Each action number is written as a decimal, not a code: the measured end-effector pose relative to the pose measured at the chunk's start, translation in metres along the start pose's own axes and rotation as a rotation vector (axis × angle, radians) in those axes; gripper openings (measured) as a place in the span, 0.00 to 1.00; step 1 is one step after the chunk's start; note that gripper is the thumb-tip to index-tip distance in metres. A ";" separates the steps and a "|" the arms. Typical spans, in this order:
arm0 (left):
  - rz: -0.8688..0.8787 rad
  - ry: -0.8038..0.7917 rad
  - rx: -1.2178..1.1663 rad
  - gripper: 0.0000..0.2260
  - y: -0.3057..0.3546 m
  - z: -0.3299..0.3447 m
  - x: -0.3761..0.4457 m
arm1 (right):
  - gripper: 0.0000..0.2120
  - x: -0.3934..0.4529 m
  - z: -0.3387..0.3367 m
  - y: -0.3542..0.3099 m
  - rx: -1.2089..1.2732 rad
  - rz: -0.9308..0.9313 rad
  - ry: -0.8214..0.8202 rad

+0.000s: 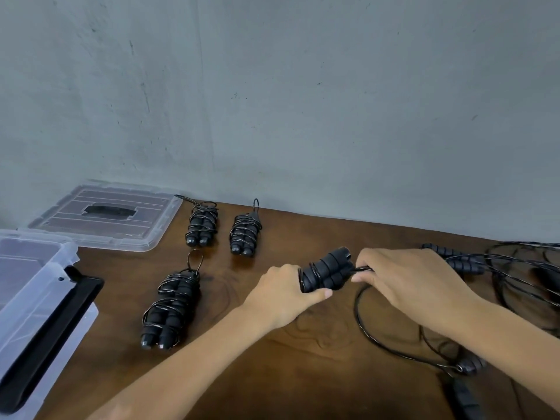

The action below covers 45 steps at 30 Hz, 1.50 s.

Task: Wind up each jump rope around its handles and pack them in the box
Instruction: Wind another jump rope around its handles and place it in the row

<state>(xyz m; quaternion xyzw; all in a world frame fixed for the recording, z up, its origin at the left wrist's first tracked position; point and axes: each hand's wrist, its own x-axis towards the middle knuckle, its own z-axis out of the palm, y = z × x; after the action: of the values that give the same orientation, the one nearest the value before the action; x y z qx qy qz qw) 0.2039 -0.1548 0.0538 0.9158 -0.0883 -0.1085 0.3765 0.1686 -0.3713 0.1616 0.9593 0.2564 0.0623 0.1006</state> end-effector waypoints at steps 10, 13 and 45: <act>0.236 -0.040 0.473 0.22 0.025 -0.025 -0.023 | 0.10 0.018 -0.009 0.005 0.209 -0.067 0.029; 0.306 -0.077 0.439 0.22 0.021 -0.033 -0.028 | 0.15 0.024 -0.011 0.014 0.365 -0.044 0.049; 0.078 0.058 -0.817 0.21 0.004 -0.032 -0.018 | 0.09 -0.031 0.030 0.030 0.632 0.264 0.092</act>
<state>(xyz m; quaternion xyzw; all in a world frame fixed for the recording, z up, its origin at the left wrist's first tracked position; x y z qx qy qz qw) 0.1945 -0.1311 0.0814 0.6895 -0.0620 -0.0943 0.7154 0.1615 -0.4165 0.1374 0.9640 0.1412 0.0355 -0.2224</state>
